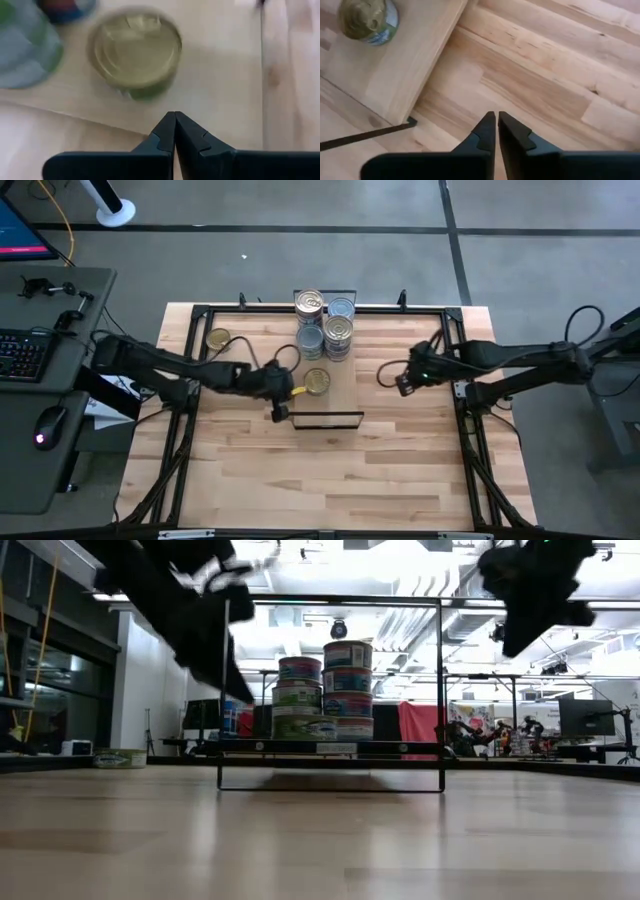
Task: Stack canned seafood by type on shelf
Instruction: Put the green tuna can on the shelf
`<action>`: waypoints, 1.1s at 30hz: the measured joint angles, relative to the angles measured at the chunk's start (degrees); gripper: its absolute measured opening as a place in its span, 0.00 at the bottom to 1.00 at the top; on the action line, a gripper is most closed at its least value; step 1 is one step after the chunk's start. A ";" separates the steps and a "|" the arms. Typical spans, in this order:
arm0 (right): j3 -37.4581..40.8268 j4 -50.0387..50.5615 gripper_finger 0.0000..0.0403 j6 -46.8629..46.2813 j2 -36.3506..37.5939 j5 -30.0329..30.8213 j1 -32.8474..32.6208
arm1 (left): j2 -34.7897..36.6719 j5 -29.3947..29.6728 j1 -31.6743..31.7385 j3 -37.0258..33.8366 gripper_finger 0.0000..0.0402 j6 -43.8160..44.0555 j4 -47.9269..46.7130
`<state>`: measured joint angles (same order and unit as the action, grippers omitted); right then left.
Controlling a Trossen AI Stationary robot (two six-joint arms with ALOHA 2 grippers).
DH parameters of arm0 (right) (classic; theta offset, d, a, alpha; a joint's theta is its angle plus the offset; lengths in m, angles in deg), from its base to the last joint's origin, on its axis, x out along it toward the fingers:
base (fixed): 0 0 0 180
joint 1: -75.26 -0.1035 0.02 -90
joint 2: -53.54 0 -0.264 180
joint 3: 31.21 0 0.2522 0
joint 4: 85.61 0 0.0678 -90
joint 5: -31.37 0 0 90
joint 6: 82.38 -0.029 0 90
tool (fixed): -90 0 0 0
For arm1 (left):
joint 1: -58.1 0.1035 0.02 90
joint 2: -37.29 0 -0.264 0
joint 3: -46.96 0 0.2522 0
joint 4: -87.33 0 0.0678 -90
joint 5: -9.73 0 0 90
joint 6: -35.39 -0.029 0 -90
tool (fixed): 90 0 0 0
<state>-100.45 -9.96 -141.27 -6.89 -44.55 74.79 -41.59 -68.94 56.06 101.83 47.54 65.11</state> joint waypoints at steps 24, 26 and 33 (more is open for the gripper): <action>0.04 1.67 0.00 -13.14 3.00 6.80 -11.93 | -9.34 -19.62 12.63 -0.03 0.00 -6.62 11.27; 0.04 1.57 0.00 -13.19 3.00 6.82 -11.93 | -10.17 -19.33 12.63 -0.03 0.00 -6.31 12.89; 0.04 0.57 0.00 -13.19 2.98 7.00 -11.93 | -10.63 -13.93 12.99 -0.03 0.00 -7.35 15.31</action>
<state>-100.41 -9.38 -154.46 -3.91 -37.55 62.86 -52.22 -82.87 69.05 101.80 40.19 80.41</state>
